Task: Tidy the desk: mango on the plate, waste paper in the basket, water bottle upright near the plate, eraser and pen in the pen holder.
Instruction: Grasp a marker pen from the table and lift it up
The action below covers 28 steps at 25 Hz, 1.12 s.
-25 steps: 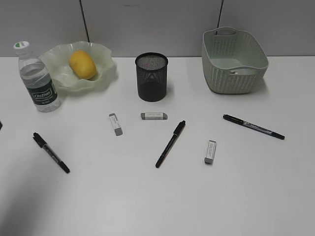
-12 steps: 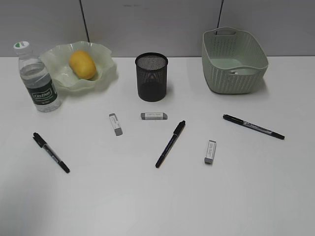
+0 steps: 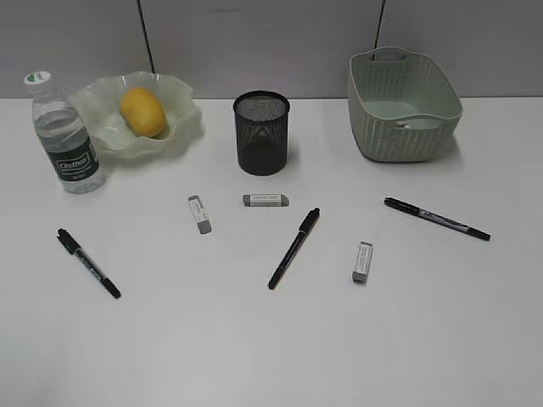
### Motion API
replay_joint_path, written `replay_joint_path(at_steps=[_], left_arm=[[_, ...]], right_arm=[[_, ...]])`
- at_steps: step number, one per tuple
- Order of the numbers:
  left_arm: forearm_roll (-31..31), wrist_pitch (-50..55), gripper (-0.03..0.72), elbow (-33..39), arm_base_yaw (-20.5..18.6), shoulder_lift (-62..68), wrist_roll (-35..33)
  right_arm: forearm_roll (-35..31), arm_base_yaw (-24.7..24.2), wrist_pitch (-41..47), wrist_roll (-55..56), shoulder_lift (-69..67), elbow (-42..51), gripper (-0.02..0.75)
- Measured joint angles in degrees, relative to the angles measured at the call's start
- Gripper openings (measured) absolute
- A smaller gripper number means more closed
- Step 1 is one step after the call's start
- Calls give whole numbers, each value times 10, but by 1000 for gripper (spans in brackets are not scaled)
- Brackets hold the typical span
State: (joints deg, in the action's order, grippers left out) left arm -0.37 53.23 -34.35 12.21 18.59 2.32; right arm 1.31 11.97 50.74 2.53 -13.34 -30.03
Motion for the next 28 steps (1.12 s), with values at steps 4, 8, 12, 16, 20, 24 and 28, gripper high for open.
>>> replay_joint_path(at_steps=[4, 8, 12, 16, 20, 24, 28], left_arm=[[0, -2, 508, 6, 0, -37, 0], [4, -2, 507, 28, 0, -41, 0], [4, -3, 501, 30, 0, -41, 0], [4, -3, 500, 30, 0, -41, 0], [4, -2, 500, 30, 0, -41, 0], [9, -2, 498, 30, 0, -42, 0], [9, -2, 498, 30, 0, -62, 0]], right_arm=[[0, 0, 0, 0, 0, 0, 498], [0, 0, -1, 0, 0, 0, 498], [0, 0, -1, 0, 0, 0, 498], [0, 0, -1, 0, 0, 0, 498], [0, 0, -1, 0, 0, 0, 498], [0, 0, -1, 0, -9, 0, 498], [0, 0, -1, -3, -38, 0, 498]])
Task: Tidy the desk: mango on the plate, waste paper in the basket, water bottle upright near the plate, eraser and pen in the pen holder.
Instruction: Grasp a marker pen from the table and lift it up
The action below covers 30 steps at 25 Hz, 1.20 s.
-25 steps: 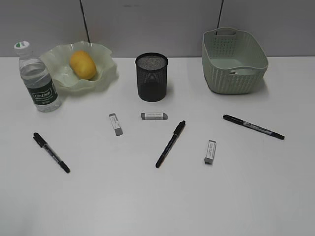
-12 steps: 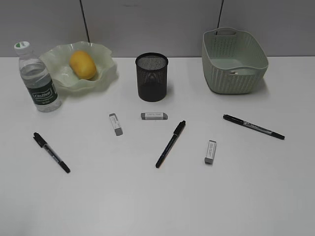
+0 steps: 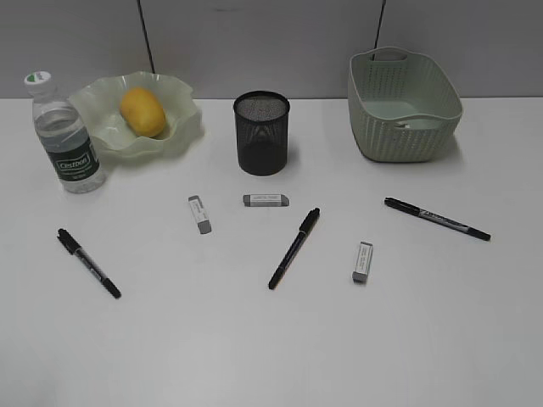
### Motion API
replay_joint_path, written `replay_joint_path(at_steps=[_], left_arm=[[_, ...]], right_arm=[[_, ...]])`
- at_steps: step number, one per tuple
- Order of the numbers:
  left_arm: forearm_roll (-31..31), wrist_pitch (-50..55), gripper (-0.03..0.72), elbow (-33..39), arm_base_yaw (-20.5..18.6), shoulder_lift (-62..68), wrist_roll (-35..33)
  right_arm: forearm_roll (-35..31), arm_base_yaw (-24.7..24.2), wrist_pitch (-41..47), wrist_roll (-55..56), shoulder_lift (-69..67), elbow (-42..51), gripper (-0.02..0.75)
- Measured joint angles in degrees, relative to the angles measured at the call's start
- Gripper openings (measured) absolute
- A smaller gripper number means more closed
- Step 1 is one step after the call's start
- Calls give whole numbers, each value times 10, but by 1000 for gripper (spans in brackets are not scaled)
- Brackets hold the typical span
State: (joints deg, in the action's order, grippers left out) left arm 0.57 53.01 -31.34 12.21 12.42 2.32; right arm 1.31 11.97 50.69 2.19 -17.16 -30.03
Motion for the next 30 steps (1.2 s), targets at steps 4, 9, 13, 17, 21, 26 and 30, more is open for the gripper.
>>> replay_joint_path(at_steps=[4, 9, 13, 17, 21, 26, 30], left_arm=[[0, 0, 498, 0, 0, -32, 0], [1, 0, 498, 0, 0, -65, 0], [1, 0, 498, 0, 0, -85, 0], [2, 0, 498, 0, 0, -87, 0], [2, 0, 498, 0, 0, -87, 0], [2, 0, 498, 0, 0, -87, 0], [5, 14, 498, 0, 0, -87, 0]], right_arm=[[0, 0, -4, -15, -58, -2, 498], [0, 0, -35, -22, -180, -26, 498], [0, 0, -50, -62, -312, -69, 498], [0, 0, -53, -110, -426, -132, 498], [-1, 0, -52, -163, -554, -217, 498], [-3, 2, -21, -219, -687, -326, 498], [-3, 18, -14, -238, -769, -395, 498]])
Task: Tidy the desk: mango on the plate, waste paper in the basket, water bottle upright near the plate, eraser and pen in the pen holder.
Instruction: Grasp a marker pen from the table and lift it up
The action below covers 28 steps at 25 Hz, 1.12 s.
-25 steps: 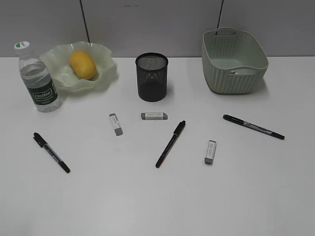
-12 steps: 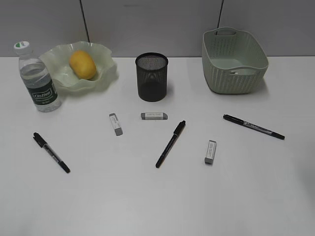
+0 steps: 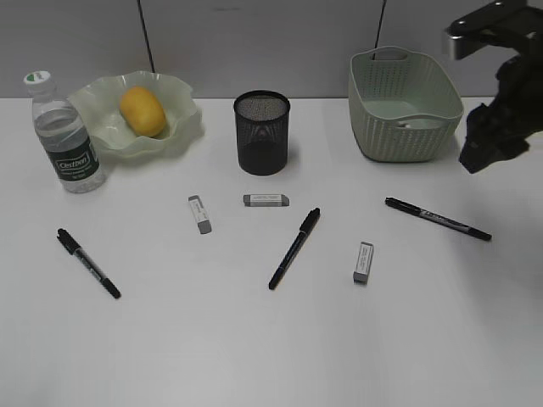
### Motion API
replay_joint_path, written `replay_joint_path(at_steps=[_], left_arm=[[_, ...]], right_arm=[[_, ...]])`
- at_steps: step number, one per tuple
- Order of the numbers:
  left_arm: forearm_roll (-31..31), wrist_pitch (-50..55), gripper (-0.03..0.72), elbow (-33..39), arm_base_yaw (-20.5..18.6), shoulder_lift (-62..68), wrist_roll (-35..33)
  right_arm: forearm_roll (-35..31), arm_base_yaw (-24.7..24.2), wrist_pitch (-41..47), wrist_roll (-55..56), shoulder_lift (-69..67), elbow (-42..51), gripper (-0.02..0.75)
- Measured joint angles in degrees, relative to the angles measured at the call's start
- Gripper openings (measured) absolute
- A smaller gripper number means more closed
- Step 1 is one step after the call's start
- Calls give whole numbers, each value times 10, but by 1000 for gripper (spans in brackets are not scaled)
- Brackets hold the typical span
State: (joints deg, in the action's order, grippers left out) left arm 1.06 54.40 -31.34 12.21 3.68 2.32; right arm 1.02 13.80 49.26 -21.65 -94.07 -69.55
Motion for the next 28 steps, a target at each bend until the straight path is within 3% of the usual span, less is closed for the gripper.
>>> replay_joint_path(at_steps=[8, 18, 28], left_arm=[[1, 41, 497, -1, 0, 0, 0], [1, 44, 497, -1, 0, 0, 0], [1, 45, 486, -1, 0, 0, 0]], right_arm=[[8, 52, 12, -34, -126, -75, 498], [27, 55, 53, -58, -237, -165, 498], [28, 55, 43, -88, -302, -175, 497]])
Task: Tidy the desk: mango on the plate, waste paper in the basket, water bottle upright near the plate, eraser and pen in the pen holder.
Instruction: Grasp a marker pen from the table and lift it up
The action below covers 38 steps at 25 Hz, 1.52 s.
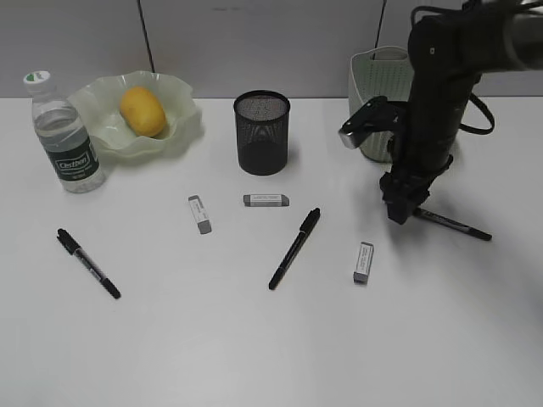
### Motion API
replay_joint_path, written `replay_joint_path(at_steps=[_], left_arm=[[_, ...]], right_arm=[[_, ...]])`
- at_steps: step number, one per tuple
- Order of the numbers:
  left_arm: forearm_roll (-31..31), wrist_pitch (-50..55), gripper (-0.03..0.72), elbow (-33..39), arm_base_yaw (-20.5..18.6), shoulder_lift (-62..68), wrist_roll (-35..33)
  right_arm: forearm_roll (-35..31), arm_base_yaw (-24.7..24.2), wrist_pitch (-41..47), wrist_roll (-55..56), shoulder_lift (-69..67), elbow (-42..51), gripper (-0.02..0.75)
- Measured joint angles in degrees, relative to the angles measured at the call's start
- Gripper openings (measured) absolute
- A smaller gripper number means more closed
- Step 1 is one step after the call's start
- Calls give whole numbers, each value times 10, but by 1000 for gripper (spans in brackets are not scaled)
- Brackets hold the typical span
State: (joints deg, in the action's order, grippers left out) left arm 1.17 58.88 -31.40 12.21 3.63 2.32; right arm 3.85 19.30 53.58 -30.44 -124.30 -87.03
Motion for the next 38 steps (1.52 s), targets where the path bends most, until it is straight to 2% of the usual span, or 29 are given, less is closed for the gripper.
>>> replay_joint_path(at_steps=[13, 19, 27, 33, 38], left_arm=[[0, 1, 470, 0, 0, 0, 0], [0, 1, 470, 0, 0, 0, 0], [0, 1, 461, 0, 0, 0, 0], [0, 1, 456, 0, 0, 0, 0], [0, 1, 455, 0, 0, 0, 0]], right_arm=[[-1, -14, -2, -10, -42, -25, 485], [-7, -14, -2, -11, -45, -25, 403], [-9, -14, -2, -15, -45, -25, 377], [-11, -14, 1, -16, -52, -25, 300], [-16, -14, 7, -16, -52, -26, 167]])
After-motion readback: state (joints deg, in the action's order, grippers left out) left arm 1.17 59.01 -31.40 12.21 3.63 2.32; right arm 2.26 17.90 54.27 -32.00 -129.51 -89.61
